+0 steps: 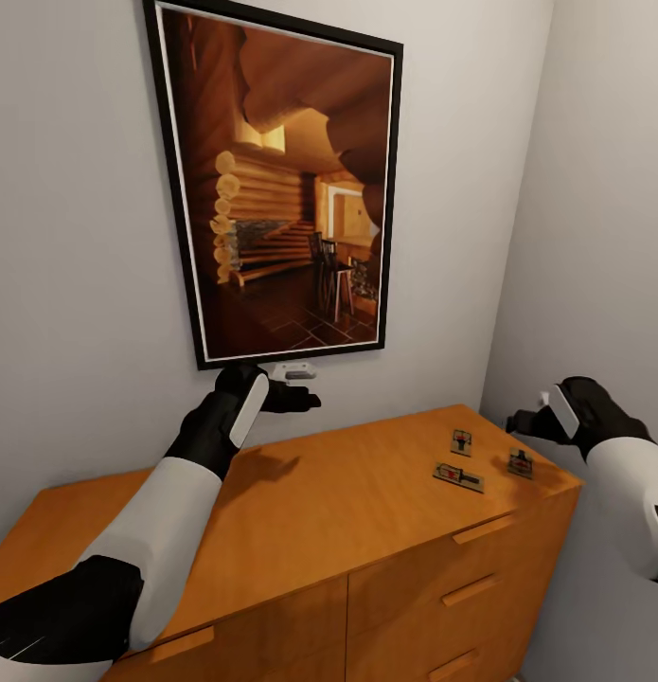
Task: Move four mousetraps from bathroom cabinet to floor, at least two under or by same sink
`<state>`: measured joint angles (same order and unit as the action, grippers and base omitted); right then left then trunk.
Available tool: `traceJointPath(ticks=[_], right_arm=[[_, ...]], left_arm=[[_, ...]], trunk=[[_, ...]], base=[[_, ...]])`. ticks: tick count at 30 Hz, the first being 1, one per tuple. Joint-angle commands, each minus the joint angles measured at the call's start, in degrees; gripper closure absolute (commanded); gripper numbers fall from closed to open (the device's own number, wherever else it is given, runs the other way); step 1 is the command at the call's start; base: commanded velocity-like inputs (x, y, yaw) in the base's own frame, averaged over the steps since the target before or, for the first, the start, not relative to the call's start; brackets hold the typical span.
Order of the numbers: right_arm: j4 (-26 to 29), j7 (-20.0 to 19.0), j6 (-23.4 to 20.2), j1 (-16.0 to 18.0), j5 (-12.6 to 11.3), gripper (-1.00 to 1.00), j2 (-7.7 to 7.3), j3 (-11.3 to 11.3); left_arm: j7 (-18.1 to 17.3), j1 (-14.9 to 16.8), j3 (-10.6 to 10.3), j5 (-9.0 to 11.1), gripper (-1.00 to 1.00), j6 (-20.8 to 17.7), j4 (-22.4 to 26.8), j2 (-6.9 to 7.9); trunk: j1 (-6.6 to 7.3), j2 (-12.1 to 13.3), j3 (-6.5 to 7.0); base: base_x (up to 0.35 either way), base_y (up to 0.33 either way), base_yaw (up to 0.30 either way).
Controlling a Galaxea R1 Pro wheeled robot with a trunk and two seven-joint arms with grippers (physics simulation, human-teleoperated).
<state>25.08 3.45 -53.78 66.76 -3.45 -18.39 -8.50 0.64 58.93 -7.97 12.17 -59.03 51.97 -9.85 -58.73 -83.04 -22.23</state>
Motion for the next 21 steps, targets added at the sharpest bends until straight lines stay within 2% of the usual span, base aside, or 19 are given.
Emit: traceJointPath(ticks=[1, 6, 21], right_arm=[[0.1, -0.4, -0.3, 0.0, -0.4, -1.0, -0.16, -0.2], [0.1, -2.3, -0.4, 0.0, -0.4, -1.0, -0.63, -0.1], [0.0, -3.3, -0.5, 0.0, -0.5, -1.0, -0.77, -0.2]], left_arm=[[0.1, 0.0, 0.0, 0.1, -1.0, -0.2, 0.0, 0.0], [0.1, 0.0, 0.0, 0.2, -1.0, -0.2, 0.0, 0.0], [0.1, 0.0, 0.0, 0.2, -1.0, -0.2, 0.0, 0.0]], trunk=[[0.0, 0.0, -0.07], [0.0, 0.0, -0.07], [0.0, 0.0, -0.07]], base=[[0.0, 0.0, 0.0], [0.0, 0.0, 0.0], [0.0, 0.0, 0.0]])
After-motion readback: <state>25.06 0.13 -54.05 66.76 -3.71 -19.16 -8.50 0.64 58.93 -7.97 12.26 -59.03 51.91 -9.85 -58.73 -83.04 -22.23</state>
